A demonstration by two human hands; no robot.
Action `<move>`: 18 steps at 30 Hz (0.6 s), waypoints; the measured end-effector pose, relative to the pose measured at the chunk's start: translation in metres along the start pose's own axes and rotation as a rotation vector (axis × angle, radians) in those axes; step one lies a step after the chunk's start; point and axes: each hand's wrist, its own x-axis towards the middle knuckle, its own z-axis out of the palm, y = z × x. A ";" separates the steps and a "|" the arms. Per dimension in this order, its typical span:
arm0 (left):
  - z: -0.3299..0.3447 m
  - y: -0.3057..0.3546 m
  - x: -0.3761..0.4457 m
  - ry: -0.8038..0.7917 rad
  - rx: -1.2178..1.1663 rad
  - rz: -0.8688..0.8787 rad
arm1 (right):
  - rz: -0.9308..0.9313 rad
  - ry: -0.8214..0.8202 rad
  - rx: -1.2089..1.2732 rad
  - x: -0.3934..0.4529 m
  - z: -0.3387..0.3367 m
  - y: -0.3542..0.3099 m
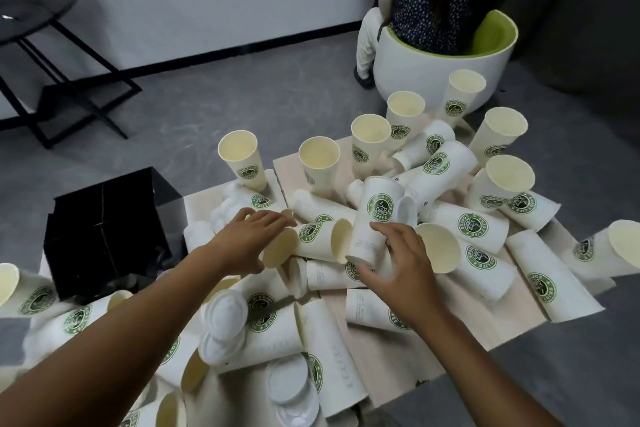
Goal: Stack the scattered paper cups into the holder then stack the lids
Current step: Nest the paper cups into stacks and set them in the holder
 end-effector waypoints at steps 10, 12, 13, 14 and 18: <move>-0.003 0.002 -0.008 0.161 -0.053 -0.023 | 0.022 -0.082 0.099 0.011 0.024 -0.021; -0.006 0.000 -0.014 0.212 -0.068 -0.025 | 0.084 -0.089 0.091 0.016 0.035 -0.025; -0.008 0.000 -0.016 0.230 -0.082 -0.029 | 0.116 -0.096 0.076 0.019 0.041 -0.026; -0.010 -0.001 -0.019 0.246 -0.095 -0.035 | 0.141 -0.113 0.061 0.020 0.046 -0.027; -0.016 -0.005 -0.035 0.289 -0.112 -0.062 | 0.212 -0.184 0.058 0.024 0.064 -0.030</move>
